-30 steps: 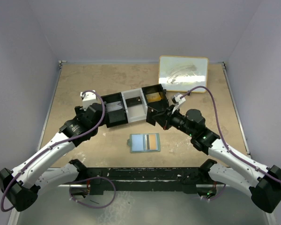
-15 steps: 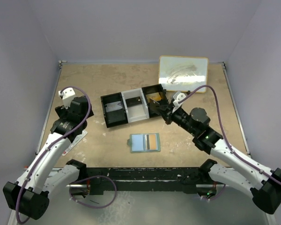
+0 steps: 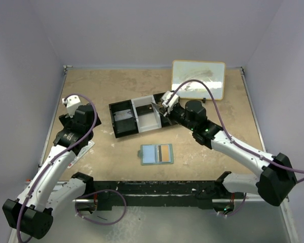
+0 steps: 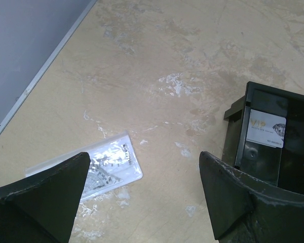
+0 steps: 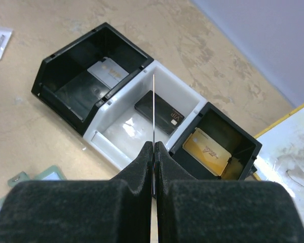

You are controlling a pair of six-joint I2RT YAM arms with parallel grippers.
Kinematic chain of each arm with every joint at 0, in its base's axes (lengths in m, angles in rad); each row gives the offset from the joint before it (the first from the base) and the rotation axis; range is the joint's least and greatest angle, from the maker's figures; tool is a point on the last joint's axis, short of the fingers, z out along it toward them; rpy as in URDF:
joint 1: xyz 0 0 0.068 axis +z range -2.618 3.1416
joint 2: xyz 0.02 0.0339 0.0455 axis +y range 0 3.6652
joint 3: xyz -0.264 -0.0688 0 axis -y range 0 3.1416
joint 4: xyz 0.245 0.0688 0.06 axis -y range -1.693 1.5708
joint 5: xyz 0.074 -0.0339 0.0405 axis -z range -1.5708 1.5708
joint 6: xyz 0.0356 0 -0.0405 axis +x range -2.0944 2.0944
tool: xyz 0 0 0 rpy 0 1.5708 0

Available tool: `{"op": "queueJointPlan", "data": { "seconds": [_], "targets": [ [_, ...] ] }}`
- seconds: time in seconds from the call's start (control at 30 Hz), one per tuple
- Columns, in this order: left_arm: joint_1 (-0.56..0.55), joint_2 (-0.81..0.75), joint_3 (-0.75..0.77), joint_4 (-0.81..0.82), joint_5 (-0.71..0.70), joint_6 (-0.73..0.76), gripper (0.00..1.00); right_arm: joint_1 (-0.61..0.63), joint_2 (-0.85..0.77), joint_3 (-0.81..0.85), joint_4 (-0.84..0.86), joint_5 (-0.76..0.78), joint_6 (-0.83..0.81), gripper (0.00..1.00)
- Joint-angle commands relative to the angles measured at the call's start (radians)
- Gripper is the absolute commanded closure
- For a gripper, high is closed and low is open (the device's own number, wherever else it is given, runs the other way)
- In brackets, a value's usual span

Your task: Take the credit cards out of the card holder

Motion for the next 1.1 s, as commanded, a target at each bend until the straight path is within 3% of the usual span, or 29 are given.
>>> {"op": "queueJointPlan", "data": {
  "seconds": [0.0,0.17,0.5,1.07],
  "targets": [
    [0.004,-0.016,0.01,0.026,-0.006,0.01,0.14,0.006,0.083,0.095,0.002,-0.019,-0.049,1.0],
    [0.006,-0.044,-0.01,0.051,-0.046,-0.002,0.14,0.004,0.227,0.201,-0.041,-0.008,-0.014,1.0],
    [0.005,-0.052,-0.016,0.063,-0.053,0.004,0.13,0.006,0.474,0.363,-0.104,-0.008,-0.094,1.0],
    [0.005,-0.039,-0.014,0.06,-0.039,0.018,0.14,0.022,0.733,0.533,-0.069,0.166,-0.402,1.0]
  ]
}}
